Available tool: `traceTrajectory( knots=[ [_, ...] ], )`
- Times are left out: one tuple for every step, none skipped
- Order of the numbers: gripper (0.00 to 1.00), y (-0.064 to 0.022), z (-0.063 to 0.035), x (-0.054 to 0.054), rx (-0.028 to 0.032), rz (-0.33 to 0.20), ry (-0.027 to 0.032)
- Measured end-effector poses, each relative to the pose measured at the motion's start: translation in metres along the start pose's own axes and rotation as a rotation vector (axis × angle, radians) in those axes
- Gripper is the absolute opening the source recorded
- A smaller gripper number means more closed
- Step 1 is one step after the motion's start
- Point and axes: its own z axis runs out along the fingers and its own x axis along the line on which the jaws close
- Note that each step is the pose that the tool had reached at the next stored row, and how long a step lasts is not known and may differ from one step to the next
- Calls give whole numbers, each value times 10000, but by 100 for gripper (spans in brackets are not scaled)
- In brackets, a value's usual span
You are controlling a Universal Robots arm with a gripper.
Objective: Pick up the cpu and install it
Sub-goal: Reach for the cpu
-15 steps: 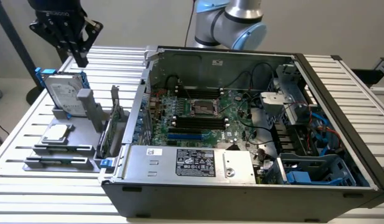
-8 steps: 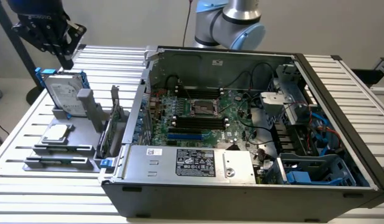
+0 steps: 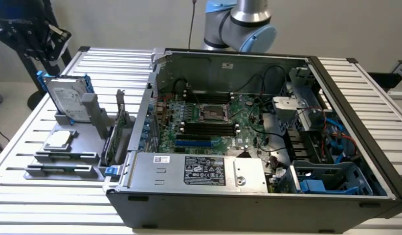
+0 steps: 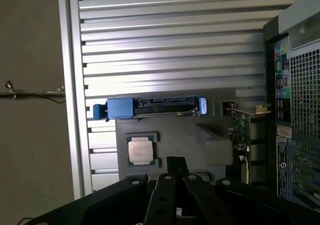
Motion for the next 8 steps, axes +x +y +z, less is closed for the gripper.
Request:
traceTrajectory(
  knots=[
    [11,-4,10,45,2,1,14],
    [11,-7,20,89,4,2,26],
    [11,-11,31,137,6,2,40],
    [11,-15,40,179,9,2,54],
    [11,-18,49,225,12,3,70],
    [11,-22,59,270,14,4,83],
    [11,-24,65,301,26,5,112],
    [11,-25,66,302,35,3,138]
  ],
)
